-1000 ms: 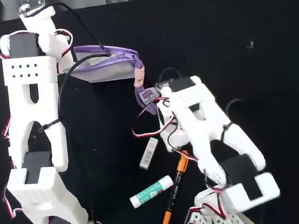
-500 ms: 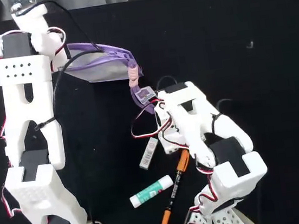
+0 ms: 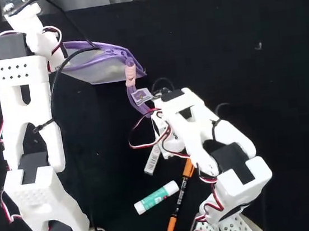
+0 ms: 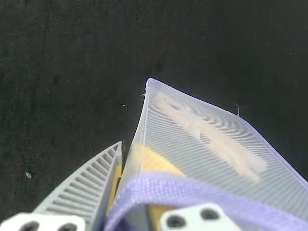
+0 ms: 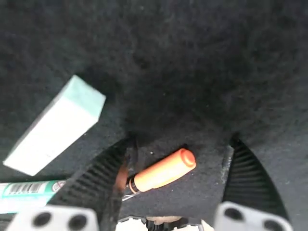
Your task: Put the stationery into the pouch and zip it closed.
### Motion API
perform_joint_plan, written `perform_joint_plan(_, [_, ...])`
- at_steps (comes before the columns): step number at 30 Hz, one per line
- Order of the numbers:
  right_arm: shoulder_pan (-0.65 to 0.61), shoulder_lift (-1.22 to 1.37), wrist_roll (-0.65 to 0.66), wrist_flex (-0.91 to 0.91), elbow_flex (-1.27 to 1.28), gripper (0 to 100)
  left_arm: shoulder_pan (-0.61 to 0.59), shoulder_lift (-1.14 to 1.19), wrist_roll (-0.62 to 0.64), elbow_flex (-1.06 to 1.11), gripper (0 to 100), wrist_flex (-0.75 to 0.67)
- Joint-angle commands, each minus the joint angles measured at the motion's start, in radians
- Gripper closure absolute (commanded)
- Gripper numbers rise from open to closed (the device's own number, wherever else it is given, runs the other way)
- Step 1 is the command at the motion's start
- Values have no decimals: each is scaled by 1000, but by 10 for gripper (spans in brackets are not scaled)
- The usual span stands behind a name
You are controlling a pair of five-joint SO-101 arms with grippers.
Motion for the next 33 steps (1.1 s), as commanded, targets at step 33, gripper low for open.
perform_joint_plan(33, [146, -8, 322, 373, -423, 987, -50, 0, 6, 15, 971, -25])
